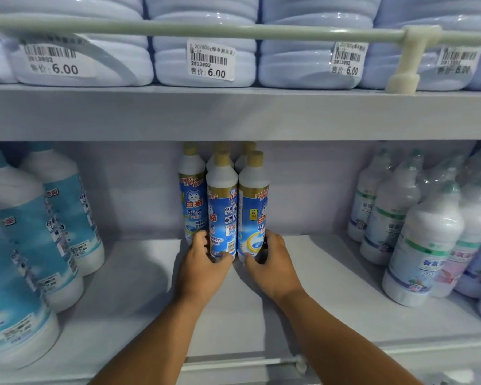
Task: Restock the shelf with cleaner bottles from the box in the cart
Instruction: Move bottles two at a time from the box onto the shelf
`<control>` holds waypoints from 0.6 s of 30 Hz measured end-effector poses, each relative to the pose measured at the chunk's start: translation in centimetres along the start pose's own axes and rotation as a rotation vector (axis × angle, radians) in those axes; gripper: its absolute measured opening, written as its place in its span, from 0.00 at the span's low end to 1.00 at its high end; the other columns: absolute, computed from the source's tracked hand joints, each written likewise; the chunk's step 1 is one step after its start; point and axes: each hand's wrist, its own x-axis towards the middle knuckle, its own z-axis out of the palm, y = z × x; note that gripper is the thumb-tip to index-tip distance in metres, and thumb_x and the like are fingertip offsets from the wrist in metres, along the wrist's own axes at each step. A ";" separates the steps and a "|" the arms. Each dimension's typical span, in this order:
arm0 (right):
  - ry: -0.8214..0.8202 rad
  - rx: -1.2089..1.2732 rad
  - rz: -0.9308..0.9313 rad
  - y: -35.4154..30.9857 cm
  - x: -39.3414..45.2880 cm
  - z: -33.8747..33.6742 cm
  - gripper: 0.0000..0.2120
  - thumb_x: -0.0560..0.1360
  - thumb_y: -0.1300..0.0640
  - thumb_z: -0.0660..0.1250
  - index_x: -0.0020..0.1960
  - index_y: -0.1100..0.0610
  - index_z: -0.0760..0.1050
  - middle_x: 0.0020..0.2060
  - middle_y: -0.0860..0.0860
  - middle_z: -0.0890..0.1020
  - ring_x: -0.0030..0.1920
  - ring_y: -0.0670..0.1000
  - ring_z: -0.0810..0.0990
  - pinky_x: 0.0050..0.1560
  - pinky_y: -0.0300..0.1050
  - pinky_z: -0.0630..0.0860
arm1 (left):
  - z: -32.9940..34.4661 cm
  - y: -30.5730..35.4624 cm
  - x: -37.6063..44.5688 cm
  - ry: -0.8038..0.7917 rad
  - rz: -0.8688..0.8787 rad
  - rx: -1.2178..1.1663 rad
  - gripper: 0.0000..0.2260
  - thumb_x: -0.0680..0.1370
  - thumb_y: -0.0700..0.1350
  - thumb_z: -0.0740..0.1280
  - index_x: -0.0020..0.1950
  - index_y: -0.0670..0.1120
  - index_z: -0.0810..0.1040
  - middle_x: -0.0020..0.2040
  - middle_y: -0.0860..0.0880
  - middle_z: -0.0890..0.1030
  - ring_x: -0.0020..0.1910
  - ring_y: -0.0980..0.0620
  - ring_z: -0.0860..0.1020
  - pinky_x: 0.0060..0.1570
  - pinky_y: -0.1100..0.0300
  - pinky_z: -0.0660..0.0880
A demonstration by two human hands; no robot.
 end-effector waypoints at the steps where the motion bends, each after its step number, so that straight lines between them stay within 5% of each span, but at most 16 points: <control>1: -0.009 0.000 -0.004 0.0 0.0 0.0 0.20 0.74 0.50 0.73 0.63 0.43 0.71 0.55 0.41 0.75 0.52 0.42 0.77 0.51 0.33 0.76 | 0.0 0.0 0.0 -0.001 0.004 0.001 0.17 0.69 0.48 0.75 0.53 0.54 0.73 0.47 0.57 0.82 0.44 0.56 0.81 0.44 0.53 0.81; 8: -0.009 -0.013 0.013 0.1 0.2 0.1 0.22 0.74 0.46 0.73 0.65 0.45 0.72 0.57 0.41 0.76 0.55 0.42 0.77 0.55 0.35 0.77 | 0.1 -0.6 0.5 0.022 0.068 0.047 0.20 0.67 0.57 0.77 0.54 0.55 0.74 0.51 0.54 0.81 0.47 0.53 0.80 0.43 0.53 0.82; 18: -0.008 -0.006 0.051 0.0 0.1 0.2 0.24 0.73 0.44 0.74 0.66 0.46 0.70 0.58 0.41 0.78 0.56 0.41 0.78 0.56 0.37 0.78 | 0.2 -0.7 0.4 -0.008 0.020 -0.040 0.21 0.68 0.52 0.78 0.55 0.54 0.73 0.52 0.55 0.82 0.47 0.55 0.82 0.43 0.55 0.81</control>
